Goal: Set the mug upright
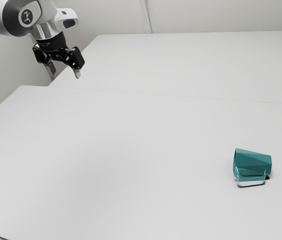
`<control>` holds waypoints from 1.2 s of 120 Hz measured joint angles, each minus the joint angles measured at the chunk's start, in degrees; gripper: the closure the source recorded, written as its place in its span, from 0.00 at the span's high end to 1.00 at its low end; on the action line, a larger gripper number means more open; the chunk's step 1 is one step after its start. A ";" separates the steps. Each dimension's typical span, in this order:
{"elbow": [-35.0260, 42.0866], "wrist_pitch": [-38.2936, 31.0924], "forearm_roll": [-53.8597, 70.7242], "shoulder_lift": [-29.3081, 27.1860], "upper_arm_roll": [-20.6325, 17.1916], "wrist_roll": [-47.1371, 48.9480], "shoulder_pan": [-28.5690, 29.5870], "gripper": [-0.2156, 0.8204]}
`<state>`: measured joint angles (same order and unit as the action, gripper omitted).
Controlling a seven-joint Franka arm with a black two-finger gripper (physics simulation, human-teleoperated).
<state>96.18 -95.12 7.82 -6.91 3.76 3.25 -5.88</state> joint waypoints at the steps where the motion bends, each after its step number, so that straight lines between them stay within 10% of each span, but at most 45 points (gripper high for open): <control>1: 0.00 0.00 0.00 0.00 -0.01 -0.02 0.00 0.79; 45: 1.09 -1.15 -0.70 1.28 -0.97 -0.53 -0.26 0.79; 144: 15.42 -22.35 -50.84 18.97 -12.29 3.59 -7.70 0.79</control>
<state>111.60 -117.47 -43.01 12.05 -8.54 6.85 -13.58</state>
